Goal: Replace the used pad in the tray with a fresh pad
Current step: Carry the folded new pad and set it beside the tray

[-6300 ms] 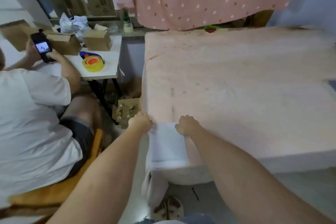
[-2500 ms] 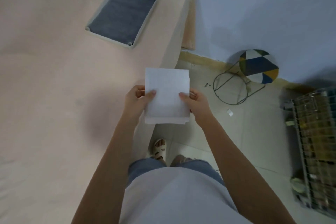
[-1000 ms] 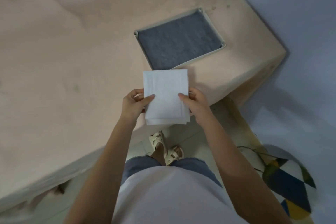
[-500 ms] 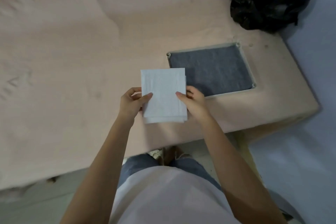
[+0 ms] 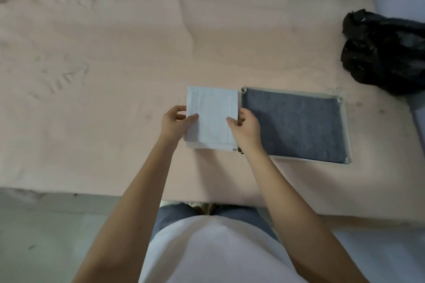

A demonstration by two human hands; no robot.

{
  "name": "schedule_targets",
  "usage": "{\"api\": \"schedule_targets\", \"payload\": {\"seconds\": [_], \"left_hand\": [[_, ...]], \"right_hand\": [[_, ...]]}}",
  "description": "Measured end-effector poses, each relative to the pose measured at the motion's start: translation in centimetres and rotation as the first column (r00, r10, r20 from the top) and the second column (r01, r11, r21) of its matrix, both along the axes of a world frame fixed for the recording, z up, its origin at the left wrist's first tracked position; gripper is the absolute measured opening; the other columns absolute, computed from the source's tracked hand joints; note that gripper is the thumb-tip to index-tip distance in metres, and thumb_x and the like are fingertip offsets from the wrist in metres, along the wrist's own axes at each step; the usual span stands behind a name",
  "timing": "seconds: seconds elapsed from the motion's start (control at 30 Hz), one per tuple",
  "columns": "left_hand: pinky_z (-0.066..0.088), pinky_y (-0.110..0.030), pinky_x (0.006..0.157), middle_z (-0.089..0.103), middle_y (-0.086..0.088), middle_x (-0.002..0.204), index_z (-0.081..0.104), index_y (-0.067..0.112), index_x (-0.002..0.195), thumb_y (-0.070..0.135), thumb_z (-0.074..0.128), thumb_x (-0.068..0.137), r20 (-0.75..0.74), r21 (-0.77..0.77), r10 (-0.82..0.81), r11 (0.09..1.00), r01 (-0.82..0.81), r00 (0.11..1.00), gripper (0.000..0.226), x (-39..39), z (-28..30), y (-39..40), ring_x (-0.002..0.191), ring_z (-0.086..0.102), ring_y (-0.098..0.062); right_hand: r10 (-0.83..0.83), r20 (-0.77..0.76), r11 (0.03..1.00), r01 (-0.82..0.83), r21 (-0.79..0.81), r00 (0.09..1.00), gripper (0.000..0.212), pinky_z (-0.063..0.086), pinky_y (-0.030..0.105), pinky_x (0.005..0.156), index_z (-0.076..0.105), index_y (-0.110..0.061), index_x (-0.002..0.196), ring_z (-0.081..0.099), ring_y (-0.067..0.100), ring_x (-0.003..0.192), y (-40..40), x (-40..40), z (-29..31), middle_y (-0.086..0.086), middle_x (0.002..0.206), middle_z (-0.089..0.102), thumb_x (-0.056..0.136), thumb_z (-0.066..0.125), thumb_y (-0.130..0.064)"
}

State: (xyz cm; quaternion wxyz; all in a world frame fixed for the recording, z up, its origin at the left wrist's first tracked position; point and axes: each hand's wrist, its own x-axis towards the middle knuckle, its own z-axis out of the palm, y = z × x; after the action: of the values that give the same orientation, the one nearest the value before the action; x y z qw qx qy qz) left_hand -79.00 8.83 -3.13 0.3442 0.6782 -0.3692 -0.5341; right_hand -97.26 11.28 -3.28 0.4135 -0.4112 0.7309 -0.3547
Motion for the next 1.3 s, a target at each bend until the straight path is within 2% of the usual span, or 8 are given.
{"api": "schedule_targets", "payload": {"seconds": [0.1, 0.2, 0.5, 0.83, 0.97, 1.1, 1.2, 1.3], "left_hand": [[0.050, -0.033, 0.074, 0.057, 0.003, 0.077, 0.062, 0.019, 0.118, 0.017, 0.069, 0.083, 0.069, -0.001, 0.014, 1.000, -0.014, 0.998, 0.036, -0.3, -1.0, -0.7, 0.079, 0.060, -0.020], [0.049, -0.033, 0.079, 0.053, 0.006, 0.072, 0.057, 0.026, 0.128, 0.015, 0.063, 0.086, 0.161, -0.012, -0.075, 0.997, 0.078, 0.984, 0.044, -0.6, -1.7, -1.4, 0.080, 0.057, -0.019], [0.042, -0.025, 0.059, 0.051, 0.013, 0.073, 0.048, 0.043, 0.131, 0.032, 0.055, 0.088, 0.443, 0.033, -0.182, 0.982, 0.187, 0.878, 0.045, -0.1, -3.1, -2.4, 0.071, 0.054, -0.010], [0.038, -0.029, 0.067, 0.057, 0.006, 0.094, 0.047, 0.020, 0.128, 0.032, 0.053, 0.090, 0.593, 0.048, -0.232, 0.966, 0.254, 0.771, 0.041, 0.2, -4.1, -2.5, 0.092, 0.058, -0.021], [0.039, -0.035, 0.067, 0.051, -0.013, 0.114, 0.051, 0.006, 0.121, 0.028, 0.056, 0.087, 0.796, 0.071, -0.236, 0.951, 0.302, 0.557, 0.041, -0.5, -3.5, -2.7, 0.104, 0.051, -0.031], [0.032, -0.038, 0.103, 0.038, -0.016, 0.146, 0.038, 0.002, 0.140, 0.024, 0.047, 0.095, 0.903, -0.037, -0.213, 0.826, 0.563, 0.372, 0.052, -1.2, -3.6, -3.6, 0.134, 0.036, -0.031], [0.012, -0.040, 0.119, 0.022, -0.014, 0.155, 0.025, 0.002, 0.147, 0.023, 0.040, 0.100, 0.912, -0.079, -0.251, 0.669, 0.739, 0.325, 0.053, -2.0, -4.2, -4.5, 0.144, 0.017, -0.030], [0.006, -0.040, 0.120, 0.018, -0.013, 0.156, 0.022, 0.003, 0.147, 0.022, 0.036, 0.101, 0.889, -0.044, -0.314, 0.663, 0.747, 0.332, 0.052, -2.4, -5.2, -5.0, 0.145, 0.013, -0.029]], "right_hand": [[0.051, -0.015, 0.999, -0.052, -0.013, 0.999, 0.042, 0.052, 0.040, 0.088, 0.053, -0.009, 0.119, 0.062, 0.023, 0.098, -0.8, 0.5, -0.1, 0.004, 0.108, 0.058, 0.080, 0.067, -0.009], [0.160, -0.171, 0.987, -0.160, 0.015, 0.972, 0.053, 0.041, 0.023, 0.093, 0.044, -0.006, 0.132, 0.055, 0.025, 0.107, -1.1, 0.9, -0.7, 0.014, 0.132, 0.038, 0.083, 0.064, -0.007], [0.306, -0.353, 0.951, -0.303, 0.066, 0.884, 0.043, 0.038, 0.028, 0.094, 0.042, 0.006, 0.128, 0.052, 0.030, 0.113, -1.5, 1.7, -0.9, 0.016, 0.136, 0.035, 0.090, 0.059, -0.009], [0.391, -0.568, 0.918, -0.345, 0.193, 0.724, 0.038, 0.047, 0.031, 0.081, 0.042, 0.002, 0.124, 0.054, 0.027, 0.104, -1.8, 2.9, -1.3, 0.013, 0.132, 0.035, 0.092, 0.056, -0.013], [0.446, -0.699, 0.883, -0.401, 0.243, 0.559, 0.047, 0.027, 0.036, 0.113, 0.028, 0.006, 0.141, 0.018, 0.034, 0.142, -2.1, 3.4, -1.9, 0.023, 0.150, 0.021, 0.097, 0.038, -0.011], [0.431, -0.776, 0.860, -0.470, 0.199, 0.461, 0.052, -0.016, 0.031, 0.115, 0.016, 0.000, 0.148, -0.003, 0.026, 0.147, -3.4, 3.8, -2.1, 0.014, 0.158, 0.006, 0.101, 0.025, -0.021], [0.466, -0.796, 0.832, -0.499, 0.244, 0.387, 0.055, -0.013, 0.035, 0.118, 0.001, -0.003, 0.150, -0.009, 0.023, 0.146, -5.1, 4.4, -2.9, 0.012, 0.159, -0.005, 0.103, 0.015, -0.029], [0.485, -0.782, 0.834, -0.476, 0.279, 0.392, 0.056, -0.006, 0.037, 0.119, -0.002, -0.002, 0.149, -0.008, 0.022, 0.146, -6.4, 4.6, -3.9, 0.013, 0.158, -0.006, 0.103, 0.013, -0.031]]}}
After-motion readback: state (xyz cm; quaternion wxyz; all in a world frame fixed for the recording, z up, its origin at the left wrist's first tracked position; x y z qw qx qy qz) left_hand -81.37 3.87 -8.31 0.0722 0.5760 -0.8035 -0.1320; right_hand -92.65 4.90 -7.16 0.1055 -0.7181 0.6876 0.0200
